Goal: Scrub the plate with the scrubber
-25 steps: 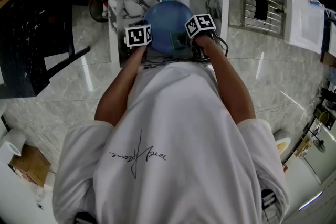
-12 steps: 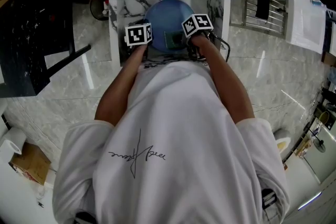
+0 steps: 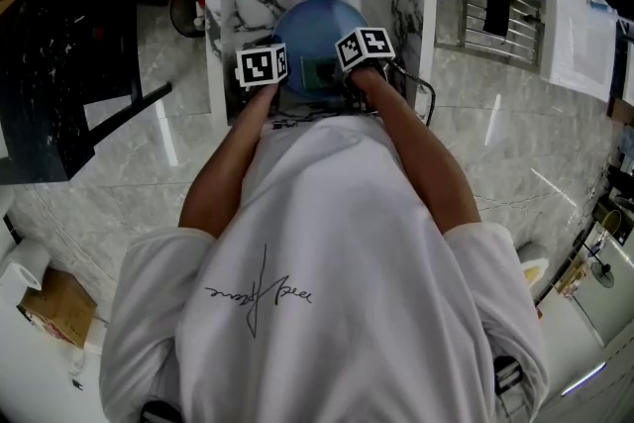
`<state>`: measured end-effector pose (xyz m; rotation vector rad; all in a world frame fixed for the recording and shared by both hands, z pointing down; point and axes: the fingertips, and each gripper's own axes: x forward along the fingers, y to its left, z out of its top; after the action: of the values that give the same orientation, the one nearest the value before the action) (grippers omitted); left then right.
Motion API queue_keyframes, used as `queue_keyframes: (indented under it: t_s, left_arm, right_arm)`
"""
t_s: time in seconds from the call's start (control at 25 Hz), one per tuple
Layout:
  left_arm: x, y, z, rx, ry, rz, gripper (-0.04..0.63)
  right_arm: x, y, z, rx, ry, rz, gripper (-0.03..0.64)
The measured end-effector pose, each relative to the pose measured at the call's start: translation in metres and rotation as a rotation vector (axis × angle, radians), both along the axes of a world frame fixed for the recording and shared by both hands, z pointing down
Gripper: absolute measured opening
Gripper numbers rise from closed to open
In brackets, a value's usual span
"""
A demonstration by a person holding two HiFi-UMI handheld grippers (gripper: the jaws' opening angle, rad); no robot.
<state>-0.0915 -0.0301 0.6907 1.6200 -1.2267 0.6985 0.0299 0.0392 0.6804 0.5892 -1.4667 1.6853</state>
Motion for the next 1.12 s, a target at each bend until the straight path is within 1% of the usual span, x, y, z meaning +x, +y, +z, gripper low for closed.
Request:
queue_keyframes:
  t_s: [0.24,0.64,1.12]
  left_arm:
    - [0.0,0.0,-0.001,0.001,-0.002,0.004,0.041]
    - [0.001,0.0,-0.001,0.005,-0.004,0.014,0.041]
    - [0.002,0.0,-0.001,0.015,-0.028,0.048,0.041]
  right_arm:
    - [-0.011,-0.001,0.0,-0.027,-0.028,0.046,0.066]
    - [-0.027,-0.004,0.001,-0.01,-0.055,0.046,0.066]
    - [-0.048,-0.012,-0.005,0.014,-0.105,0.067,0.066]
